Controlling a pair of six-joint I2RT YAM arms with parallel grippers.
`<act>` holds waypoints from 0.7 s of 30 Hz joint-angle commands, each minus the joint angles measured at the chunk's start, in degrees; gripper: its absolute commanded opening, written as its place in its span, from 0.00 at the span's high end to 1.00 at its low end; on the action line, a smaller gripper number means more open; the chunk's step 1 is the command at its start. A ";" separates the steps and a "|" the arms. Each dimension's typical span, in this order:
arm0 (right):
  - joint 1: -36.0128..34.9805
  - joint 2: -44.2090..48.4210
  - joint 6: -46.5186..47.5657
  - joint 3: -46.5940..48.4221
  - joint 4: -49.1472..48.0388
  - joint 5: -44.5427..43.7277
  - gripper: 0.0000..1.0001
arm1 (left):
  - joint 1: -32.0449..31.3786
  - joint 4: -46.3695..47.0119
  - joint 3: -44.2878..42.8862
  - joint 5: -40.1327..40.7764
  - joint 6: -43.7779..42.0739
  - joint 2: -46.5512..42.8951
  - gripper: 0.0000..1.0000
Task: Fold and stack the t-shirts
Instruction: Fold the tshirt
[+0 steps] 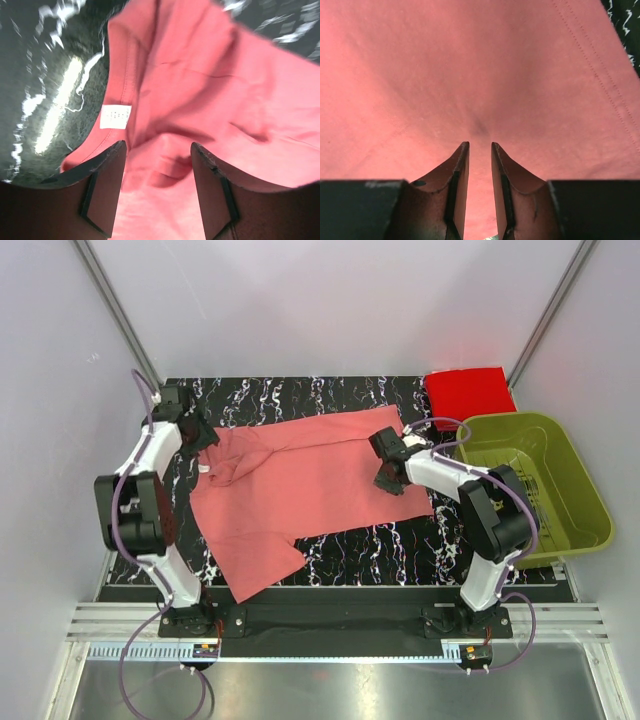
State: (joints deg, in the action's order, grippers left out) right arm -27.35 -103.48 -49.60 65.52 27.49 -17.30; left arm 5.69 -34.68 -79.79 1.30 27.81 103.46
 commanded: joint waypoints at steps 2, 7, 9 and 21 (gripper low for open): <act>-0.68 1.45 -1.03 4.17 2.56 -7.74 0.67 | -1.39 9.25 6.38 -0.77 -3.12 -10.63 0.38; 5.02 -2.42 11.88 15.60 -0.66 1.28 0.63 | 0.02 7.70 4.21 -5.24 -1.71 -6.53 0.36; 7.04 -5.22 16.61 20.49 -1.21 7.07 0.62 | 0.63 6.64 3.59 -8.14 -0.84 -3.97 0.36; 12.76 -21.58 19.91 41.96 3.46 4.14 0.61 | 0.63 10.24 12.64 -9.91 1.28 -2.13 0.43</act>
State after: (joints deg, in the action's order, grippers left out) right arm -15.20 -123.74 -29.67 103.09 29.91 -8.95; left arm 6.26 -27.75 -66.76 -6.57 28.36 101.08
